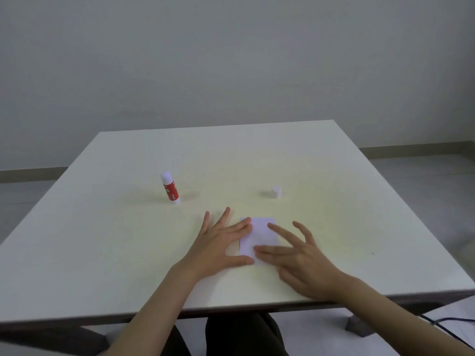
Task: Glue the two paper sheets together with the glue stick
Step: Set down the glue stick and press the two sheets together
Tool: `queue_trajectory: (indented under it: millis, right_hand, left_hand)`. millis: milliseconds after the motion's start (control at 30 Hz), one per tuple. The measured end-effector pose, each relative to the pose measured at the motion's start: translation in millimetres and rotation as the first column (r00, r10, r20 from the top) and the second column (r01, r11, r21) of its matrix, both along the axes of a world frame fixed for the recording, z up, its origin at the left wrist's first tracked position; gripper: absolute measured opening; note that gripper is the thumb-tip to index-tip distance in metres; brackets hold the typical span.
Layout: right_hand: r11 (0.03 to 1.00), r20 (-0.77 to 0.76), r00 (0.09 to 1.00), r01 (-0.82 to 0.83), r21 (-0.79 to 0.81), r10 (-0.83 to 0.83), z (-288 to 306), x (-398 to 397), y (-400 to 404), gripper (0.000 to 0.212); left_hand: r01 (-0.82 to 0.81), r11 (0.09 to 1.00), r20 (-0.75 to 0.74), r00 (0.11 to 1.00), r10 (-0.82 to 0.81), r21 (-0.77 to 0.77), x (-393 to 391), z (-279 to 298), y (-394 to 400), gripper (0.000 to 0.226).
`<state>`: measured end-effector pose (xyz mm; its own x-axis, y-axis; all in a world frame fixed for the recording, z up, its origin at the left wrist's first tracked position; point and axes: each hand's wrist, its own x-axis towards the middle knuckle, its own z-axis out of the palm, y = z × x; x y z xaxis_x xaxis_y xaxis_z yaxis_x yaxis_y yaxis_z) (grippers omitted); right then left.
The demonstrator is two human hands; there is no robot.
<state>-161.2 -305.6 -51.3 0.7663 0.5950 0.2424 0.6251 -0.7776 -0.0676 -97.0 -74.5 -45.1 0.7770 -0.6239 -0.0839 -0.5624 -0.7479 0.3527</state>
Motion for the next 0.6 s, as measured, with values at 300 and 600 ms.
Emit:
queue_trajectory:
  millis: [300,600]
  right_hand:
    - [0.995,0.029,0.995,0.100,-0.017,-0.100,1.6,8.1,-5.5,0.045]
    - [0.976,0.023,0.979,0.206,-0.073,-0.205,3.6,25.9,-11.7,0.046]
  left_hand:
    - [-0.016,0.999,-0.033,0.999,0.018,0.039,1.6,1.1,0.8,0.096]
    - [-0.007,0.998,-0.036,0.999,0.010,0.067,3.8,3.0,0.4,0.096]
